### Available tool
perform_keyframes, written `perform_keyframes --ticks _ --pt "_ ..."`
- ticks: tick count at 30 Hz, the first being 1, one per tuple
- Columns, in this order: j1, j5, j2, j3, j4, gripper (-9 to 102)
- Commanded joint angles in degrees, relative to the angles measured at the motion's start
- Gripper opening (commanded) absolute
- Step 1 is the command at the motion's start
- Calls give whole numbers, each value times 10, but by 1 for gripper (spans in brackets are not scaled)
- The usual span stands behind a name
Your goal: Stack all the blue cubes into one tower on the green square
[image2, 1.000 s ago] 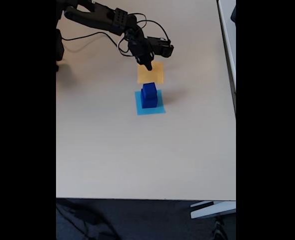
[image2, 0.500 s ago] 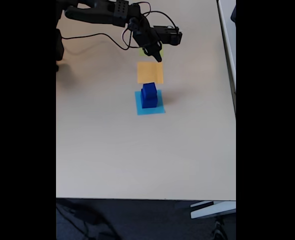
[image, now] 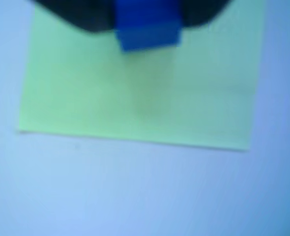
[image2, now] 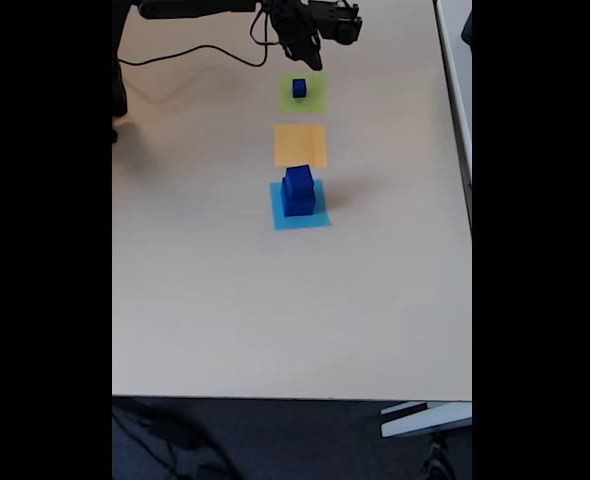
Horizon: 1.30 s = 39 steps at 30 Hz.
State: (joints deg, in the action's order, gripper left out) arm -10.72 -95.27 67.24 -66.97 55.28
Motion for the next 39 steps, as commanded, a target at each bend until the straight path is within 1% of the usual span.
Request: perform_keyframes --ticks 1,7,12,20,39 --pt "-13 -29 10 18 -4 0" --pt "-25 -35 8 -39 -26 0" --pt "-23 -29 7 -73 -28 0" --pt "-11 8 12 -83 -26 0" --pt "-13 -1 -3 -97 -39 0"
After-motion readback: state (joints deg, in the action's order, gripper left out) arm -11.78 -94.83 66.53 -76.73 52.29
